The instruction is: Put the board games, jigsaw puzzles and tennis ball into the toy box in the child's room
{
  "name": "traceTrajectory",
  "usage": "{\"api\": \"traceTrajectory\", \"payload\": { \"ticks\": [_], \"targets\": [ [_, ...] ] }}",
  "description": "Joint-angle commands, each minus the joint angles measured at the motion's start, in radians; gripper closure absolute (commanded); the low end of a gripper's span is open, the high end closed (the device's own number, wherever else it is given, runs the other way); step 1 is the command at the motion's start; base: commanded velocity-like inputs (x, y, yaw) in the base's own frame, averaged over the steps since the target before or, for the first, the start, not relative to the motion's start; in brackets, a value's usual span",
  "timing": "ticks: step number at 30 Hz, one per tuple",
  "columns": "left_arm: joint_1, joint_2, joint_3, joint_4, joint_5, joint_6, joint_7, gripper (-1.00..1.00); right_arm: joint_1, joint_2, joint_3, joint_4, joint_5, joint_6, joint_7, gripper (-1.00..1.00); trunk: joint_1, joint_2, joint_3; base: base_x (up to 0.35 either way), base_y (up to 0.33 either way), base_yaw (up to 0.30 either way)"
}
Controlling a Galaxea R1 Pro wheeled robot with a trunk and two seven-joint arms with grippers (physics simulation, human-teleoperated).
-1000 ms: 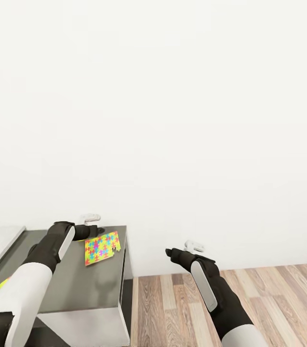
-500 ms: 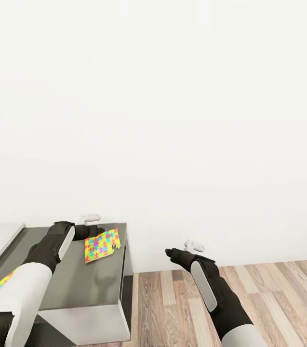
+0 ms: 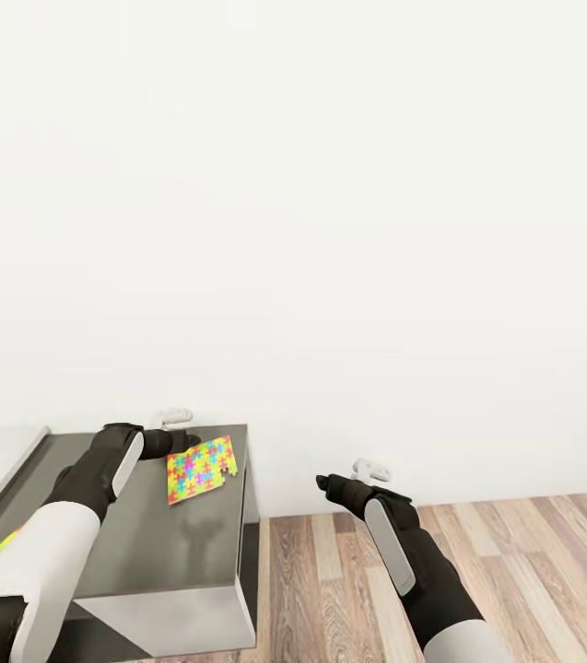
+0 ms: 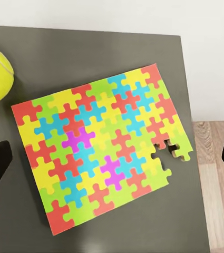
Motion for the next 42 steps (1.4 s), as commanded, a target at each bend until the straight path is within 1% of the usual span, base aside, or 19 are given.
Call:
{"api": "traceTrajectory", "payload": {
  "ticks": [1,14,24,42],
  "targets": [
    [-0.001,0.000,0.002,-0.001,0.006,0.007,-0.001,-1.00,-0.001,0.000,0.002,-0.001,-0.010,0.002,-0.010,-1.00,0.001,-0.002,-0.004,0.006,0.007,0.000],
    [-0.001,-0.002,0.003,-0.001,0.006,0.007,0.000,-1.00,-0.001,0.000,0.002,-0.001,-0.009,0.003,-0.010,-1.00,0.001,-0.002,-0.025,0.005,0.004,0.000],
    [-0.001,-0.001,0.002,-0.001,0.006,0.007,0.001,-1.00,-0.001,0.000,0.003,-0.001,-0.010,0.003,-0.010,-1.00,0.001,-0.002,-0.041,0.083,0.094,0.000],
    [-0.001,-0.002,0.003,-0.001,0.006,0.005,0.001,-1.00,-0.001,0.000,0.002,-0.001,-0.010,0.003,-0.010,-1.00,0.001,-0.002,-0.070,0.005,0.005,0.000]
  ]
}}
